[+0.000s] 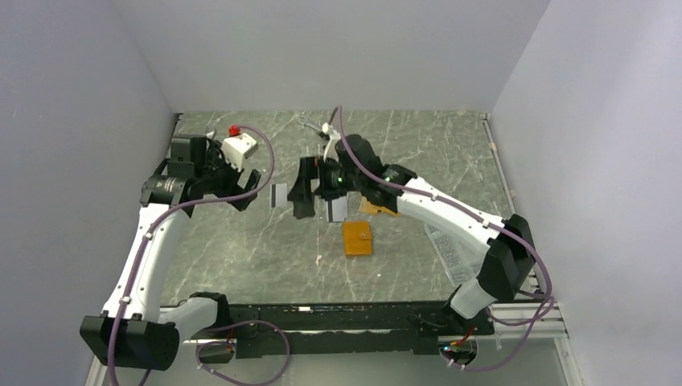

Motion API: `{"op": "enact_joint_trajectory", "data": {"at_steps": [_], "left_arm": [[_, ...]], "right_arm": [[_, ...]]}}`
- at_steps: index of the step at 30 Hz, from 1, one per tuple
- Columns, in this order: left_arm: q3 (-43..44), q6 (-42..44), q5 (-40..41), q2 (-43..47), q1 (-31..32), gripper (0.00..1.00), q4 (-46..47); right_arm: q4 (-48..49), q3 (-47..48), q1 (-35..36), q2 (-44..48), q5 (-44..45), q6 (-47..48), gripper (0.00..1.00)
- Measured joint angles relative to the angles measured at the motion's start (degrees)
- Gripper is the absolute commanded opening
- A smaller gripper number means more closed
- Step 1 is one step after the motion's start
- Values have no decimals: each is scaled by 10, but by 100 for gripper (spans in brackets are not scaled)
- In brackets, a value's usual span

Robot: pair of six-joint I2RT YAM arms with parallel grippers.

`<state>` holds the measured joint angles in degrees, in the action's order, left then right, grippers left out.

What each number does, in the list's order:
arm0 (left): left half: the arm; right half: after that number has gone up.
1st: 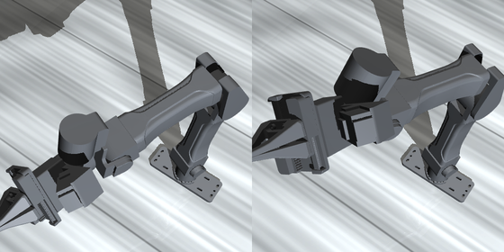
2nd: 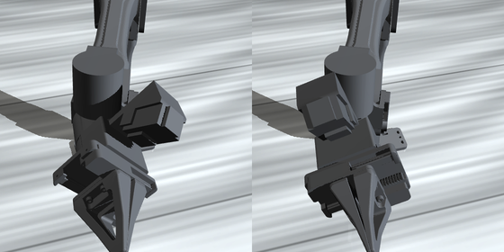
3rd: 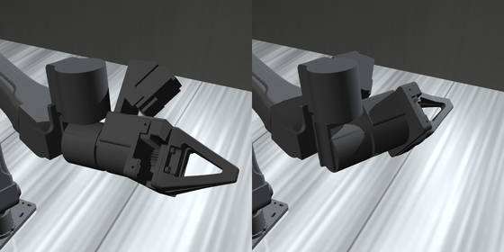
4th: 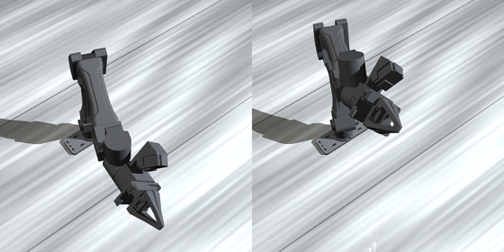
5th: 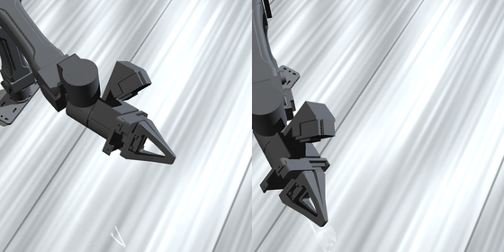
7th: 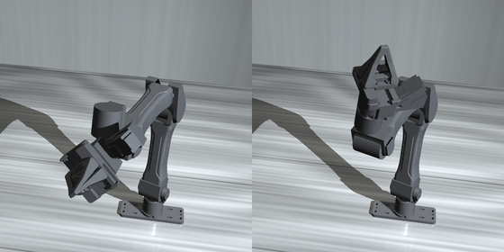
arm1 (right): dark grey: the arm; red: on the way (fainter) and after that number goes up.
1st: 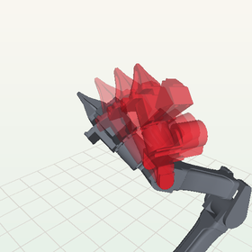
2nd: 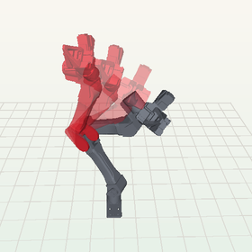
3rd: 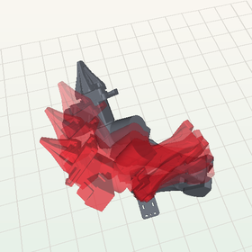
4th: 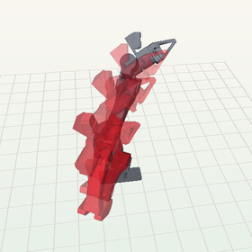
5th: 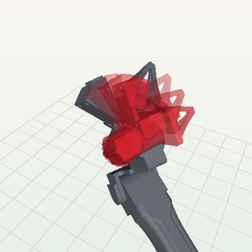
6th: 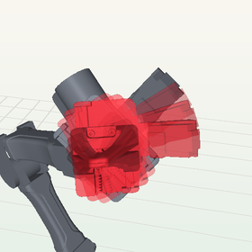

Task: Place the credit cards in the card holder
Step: Reset both arms

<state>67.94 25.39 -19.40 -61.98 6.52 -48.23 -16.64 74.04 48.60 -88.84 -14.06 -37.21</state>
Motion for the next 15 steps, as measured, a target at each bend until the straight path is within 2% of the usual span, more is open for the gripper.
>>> {"op": "enact_joint_trajectory", "data": {"at_steps": [5,8,11,15], "left_arm": [[17,-28,-21,-51,-61,99,3],[17,-44,-43,-92,-120,99,20],[-23,-68,-48,-114,-165,99,90],[-158,-90,-53,-111,-181,99,226]], "right_arm": [[-54,122,-25,-23,-21,61,100],[-82,137,-64,-17,0,95,100],[-68,78,-120,14,102,132,100],[24,-129,-197,100,254,211,99]]}}
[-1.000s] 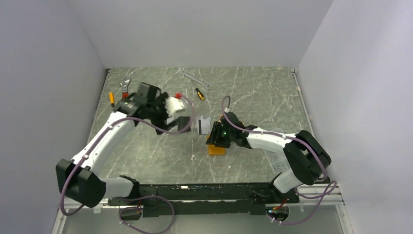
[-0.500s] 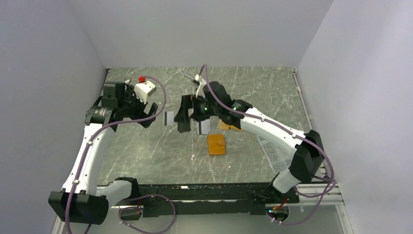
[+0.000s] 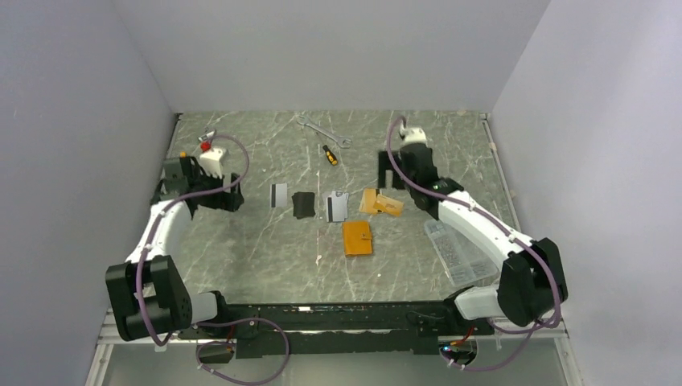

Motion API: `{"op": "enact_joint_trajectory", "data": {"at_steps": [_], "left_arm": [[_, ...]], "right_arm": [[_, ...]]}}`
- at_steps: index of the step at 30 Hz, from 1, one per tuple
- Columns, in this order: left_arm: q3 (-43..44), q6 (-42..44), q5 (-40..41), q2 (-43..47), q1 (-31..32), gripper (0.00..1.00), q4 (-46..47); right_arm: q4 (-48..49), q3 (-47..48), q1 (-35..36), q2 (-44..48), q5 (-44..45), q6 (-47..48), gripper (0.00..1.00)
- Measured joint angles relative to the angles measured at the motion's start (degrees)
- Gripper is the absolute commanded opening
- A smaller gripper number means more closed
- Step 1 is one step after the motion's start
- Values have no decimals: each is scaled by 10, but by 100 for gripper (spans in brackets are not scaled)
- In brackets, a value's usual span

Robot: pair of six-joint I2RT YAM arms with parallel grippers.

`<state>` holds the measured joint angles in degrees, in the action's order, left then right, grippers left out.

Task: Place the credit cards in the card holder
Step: Reset both arms

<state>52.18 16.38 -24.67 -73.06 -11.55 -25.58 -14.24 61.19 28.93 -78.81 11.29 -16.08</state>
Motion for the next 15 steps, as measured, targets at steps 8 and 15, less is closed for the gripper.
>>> {"op": "enact_joint_trajectory", "data": {"at_steps": [8,15], "left_arm": [[-213,-26,-16,6,0,99,258],[-301,-27,-20,25,0,99,449]], "right_arm": [[181,-250,-102,11,197,70,98],[373,-374,-192,57,225,82,99]]}}
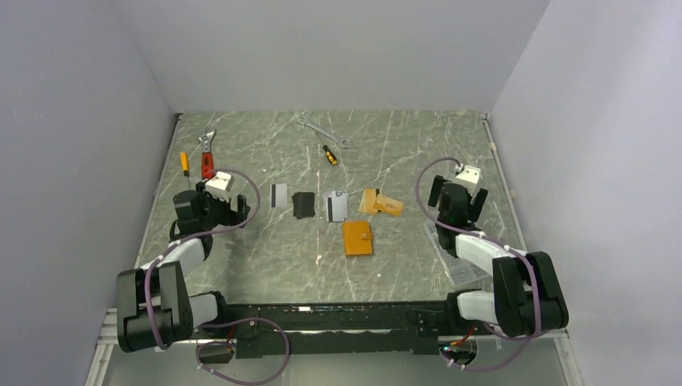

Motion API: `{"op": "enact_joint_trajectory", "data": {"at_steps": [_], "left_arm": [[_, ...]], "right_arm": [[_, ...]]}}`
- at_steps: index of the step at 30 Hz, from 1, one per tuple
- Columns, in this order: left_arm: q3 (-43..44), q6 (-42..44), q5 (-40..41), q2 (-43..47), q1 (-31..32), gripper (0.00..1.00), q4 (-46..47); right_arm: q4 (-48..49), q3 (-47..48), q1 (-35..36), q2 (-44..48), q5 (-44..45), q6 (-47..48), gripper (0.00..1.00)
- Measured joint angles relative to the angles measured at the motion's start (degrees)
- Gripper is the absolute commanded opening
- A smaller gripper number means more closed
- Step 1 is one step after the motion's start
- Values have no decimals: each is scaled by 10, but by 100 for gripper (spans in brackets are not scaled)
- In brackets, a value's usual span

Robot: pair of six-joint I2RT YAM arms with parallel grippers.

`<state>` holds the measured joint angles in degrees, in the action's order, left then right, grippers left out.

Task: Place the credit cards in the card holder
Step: Reset both arms

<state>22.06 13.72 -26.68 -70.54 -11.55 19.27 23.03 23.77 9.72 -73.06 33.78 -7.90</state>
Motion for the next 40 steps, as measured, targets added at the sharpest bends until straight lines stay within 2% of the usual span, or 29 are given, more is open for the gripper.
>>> {"op": "enact_joint_trajectory", "data": {"at_steps": [4,10,16,21,28,40], "left_arm": [[-45,-12,3,29,0,99,87],[-77,-45,16,28,0,99,213],[-130,-72,16,-58,0,99,400],[-124,-74,30,-72,12,99,405],[-108,-71,51,-72,31,99,408],[-108,-71,63,-72,35,99,407]], "right_arm": [[89,-43,-22,4,-2,0,99],[203,-65,-24,-31,-12,14,100],[306,-93,-25,-85,-18,31,100],[397,-123,-29,-116,-48,50,100],[391,-107,-63,-125,-91,46,100],[391,-107,-64,-125,-104,44,100]]}}
